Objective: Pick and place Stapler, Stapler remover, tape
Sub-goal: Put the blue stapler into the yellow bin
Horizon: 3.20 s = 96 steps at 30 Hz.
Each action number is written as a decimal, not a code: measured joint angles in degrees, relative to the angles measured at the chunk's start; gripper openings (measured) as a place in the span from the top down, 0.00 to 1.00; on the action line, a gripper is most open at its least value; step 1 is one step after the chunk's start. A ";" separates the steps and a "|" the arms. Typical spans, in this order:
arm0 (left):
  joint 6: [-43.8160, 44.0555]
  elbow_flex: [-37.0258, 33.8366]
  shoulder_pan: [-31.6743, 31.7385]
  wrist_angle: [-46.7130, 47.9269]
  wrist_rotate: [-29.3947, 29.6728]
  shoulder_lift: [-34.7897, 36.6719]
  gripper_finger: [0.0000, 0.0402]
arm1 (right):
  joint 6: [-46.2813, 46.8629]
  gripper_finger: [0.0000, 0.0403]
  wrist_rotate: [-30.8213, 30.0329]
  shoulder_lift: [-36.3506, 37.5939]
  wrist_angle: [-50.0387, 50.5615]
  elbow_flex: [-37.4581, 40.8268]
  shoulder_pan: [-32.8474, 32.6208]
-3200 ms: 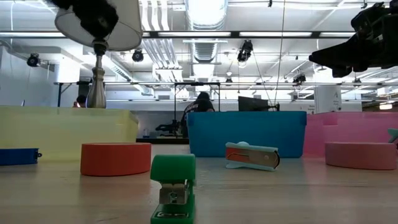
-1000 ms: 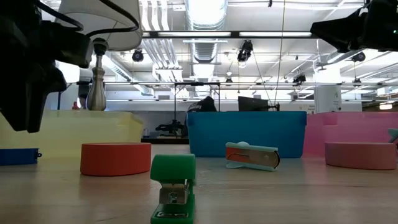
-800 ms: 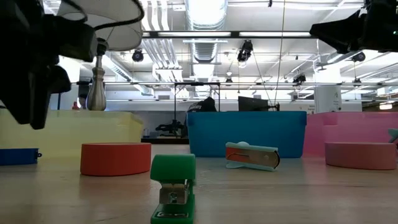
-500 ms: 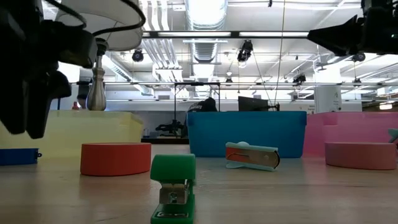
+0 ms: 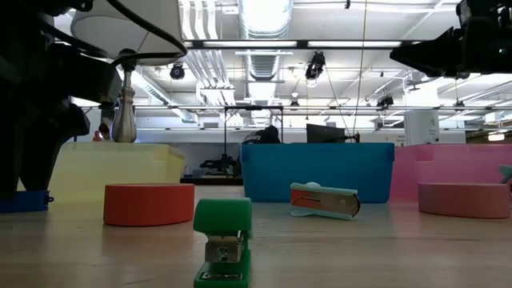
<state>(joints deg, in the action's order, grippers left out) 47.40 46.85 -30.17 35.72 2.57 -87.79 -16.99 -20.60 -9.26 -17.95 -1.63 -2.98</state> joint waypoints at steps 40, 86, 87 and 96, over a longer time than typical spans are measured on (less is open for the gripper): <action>0.02 2.51 0.31 5.26 5.04 0.33 0.44 | 0.32 0.59 0.00 -0.31 -0.66 0.02 0.00; -9.11 14.15 0.41 10.24 7.88 -3.08 0.80 | 0.50 0.59 -0.01 -0.32 -0.28 0.02 0.02; -9.66 15.44 0.44 12.38 9.04 -3.08 0.80 | 0.50 0.59 0.00 -0.32 -0.28 0.02 0.02; -13.56 23.21 3.14 28.74 21.15 -3.04 0.79 | 0.50 0.59 -0.01 -0.32 -0.29 0.04 0.00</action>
<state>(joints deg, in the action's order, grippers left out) 33.84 70.06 -27.03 64.47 23.71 -90.83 -16.49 -20.61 -9.58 -18.24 -1.59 -2.98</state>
